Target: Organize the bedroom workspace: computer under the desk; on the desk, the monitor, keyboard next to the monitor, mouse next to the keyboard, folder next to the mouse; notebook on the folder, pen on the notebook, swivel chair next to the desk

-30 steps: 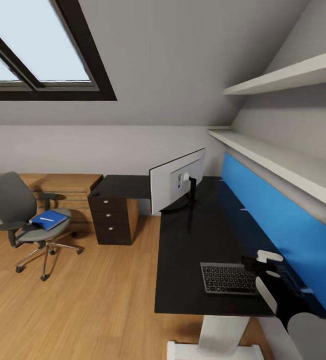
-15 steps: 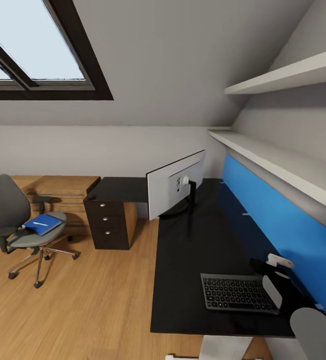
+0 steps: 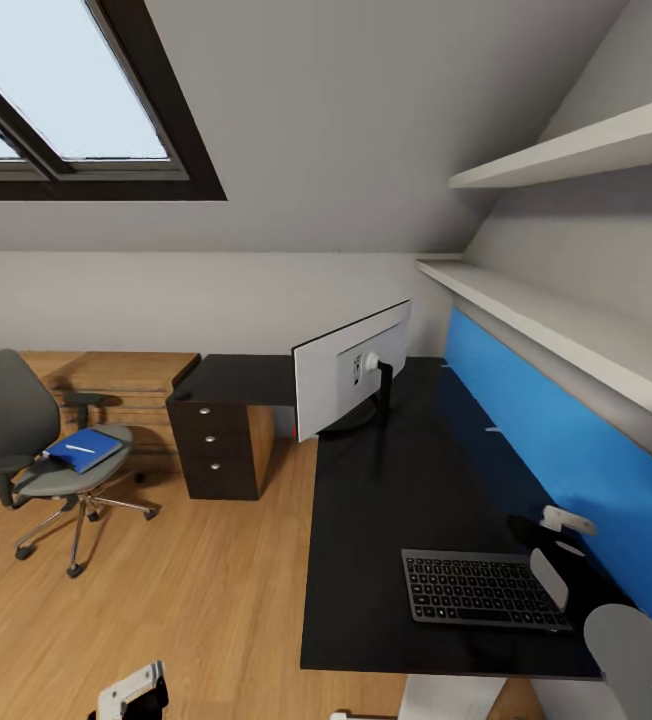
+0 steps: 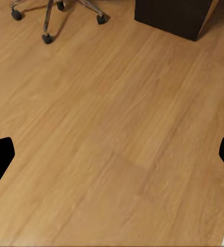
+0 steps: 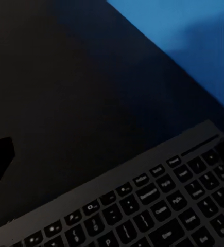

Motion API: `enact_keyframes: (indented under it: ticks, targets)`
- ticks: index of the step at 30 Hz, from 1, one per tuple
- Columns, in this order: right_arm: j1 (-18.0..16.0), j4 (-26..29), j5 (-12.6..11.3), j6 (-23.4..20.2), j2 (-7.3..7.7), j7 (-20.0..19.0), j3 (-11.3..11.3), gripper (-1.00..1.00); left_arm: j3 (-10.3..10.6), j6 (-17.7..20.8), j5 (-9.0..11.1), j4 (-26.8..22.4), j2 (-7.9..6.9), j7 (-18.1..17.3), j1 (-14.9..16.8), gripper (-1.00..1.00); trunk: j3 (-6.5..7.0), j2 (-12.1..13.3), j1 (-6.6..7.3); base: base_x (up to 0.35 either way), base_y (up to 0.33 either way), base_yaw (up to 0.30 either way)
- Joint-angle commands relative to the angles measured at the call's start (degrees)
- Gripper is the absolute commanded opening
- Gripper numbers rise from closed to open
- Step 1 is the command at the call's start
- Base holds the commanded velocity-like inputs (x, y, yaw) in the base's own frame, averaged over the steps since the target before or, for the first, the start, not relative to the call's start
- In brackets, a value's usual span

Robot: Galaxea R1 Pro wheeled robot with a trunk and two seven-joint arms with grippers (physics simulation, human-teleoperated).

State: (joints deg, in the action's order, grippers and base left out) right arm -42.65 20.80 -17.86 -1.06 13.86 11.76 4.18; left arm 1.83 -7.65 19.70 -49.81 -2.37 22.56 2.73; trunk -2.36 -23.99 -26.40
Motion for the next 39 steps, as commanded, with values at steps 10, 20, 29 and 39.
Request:
enact_keyframes:
  ticks: [10, 20, 29, 39]
  targets:
    - [-9.64, -3.72, -0.74, -4.46, 1.44, 0.58, 0.02, 1.00, -1.82, 35.40, 7.29, -39.46, 0.12, 0.37, -8.58, 1.00, -0.49, -0.93, -0.47, 0.000, 0.000, 0.000]
    - [-14.44, -4.40, -1.93, -9.67, 1.47, 0.56, 0.83, 1.00, -3.10, 38.97, 19.65, -42.51, -0.09, 0.42, -5.11, 1.00, -2.29, -4.94, -2.67, 0.000, 0.000, 0.000]
    - [-14.74, -9.24, -5.50, -5.20, -1.49, 0.43, 1.41, 1.00, -4.93, 39.18, 27.24, -42.65, -0.02, 0.62, -2.66, 1.00, -3.91, -8.55, -4.65, 0.000, 0.000, 0.000]
    - [-14.75, -9.28, -6.01, -3.45, -2.26, 0.62, 3.30, 1.00, -5.09, 39.44, 27.30, -42.48, -0.07, 0.65, -2.56, 1.00, -5.70, -12.56, -6.84, 0.000, 0.000, 0.000]
